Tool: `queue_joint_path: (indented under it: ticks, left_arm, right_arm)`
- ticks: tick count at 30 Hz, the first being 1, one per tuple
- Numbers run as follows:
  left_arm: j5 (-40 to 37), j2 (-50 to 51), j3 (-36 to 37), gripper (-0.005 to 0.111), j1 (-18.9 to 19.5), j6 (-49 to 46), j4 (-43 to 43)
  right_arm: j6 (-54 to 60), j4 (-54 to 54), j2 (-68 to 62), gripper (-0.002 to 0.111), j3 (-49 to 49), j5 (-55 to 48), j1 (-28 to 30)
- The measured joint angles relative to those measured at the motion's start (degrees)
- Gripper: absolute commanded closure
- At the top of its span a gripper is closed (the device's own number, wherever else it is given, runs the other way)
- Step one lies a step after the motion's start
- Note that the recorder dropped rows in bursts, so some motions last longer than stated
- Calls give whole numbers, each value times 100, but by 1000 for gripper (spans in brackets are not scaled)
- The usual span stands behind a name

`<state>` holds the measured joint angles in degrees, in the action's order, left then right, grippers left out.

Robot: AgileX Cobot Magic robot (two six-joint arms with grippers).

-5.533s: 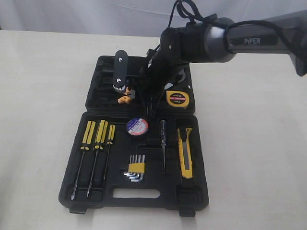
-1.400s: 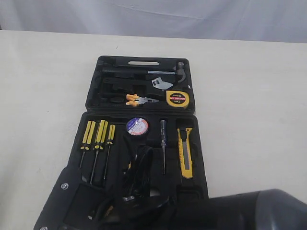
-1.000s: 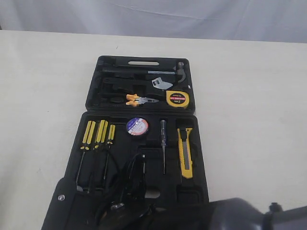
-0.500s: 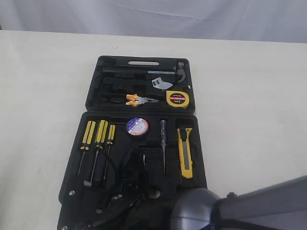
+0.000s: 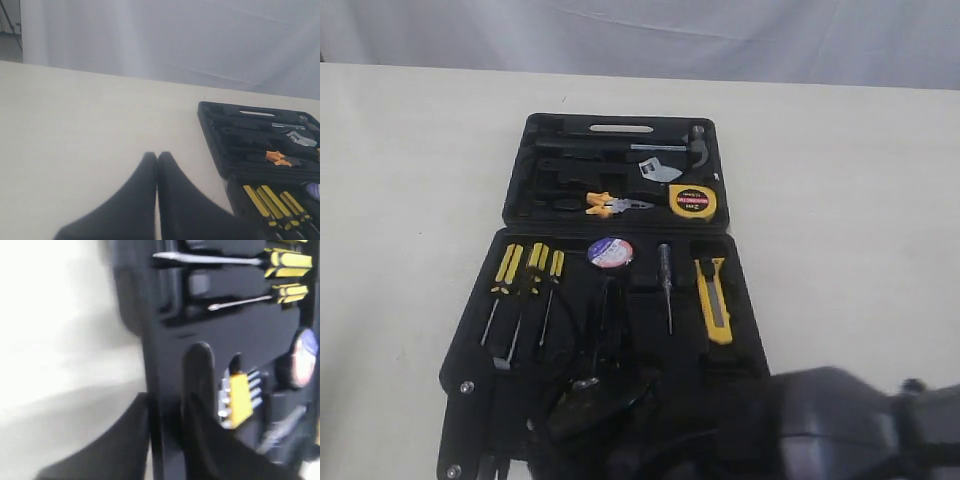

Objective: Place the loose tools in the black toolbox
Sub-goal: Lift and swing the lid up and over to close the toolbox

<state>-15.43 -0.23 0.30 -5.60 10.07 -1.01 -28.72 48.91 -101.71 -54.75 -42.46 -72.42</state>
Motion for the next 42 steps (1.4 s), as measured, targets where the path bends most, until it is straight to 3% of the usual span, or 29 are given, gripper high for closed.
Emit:
queue_joint_path:
  ticks: [6,13,23,33,42]
  left_arm:
    - [0,0,0,107,0,0,0]
    - [0,0,0,107,0,0,0]
    - [0,0,0,107,0,0,0]
    - [0,0,0,107,0,0,0]
    - [0,0,0,107,0,0,0]
  right_arm:
    - [2172,-1827,1575,109,-978,-1294,-16]
    - [2951,-2128,1604,109,-1914,-2226,238]
    - [4645,-2827,1159,109,-2819,-2190,1738]
    - [7233,-4658,6,109,-4235,-2222,3606]
    - [7810,-4635,-1456,109,-4705,-763,4564]
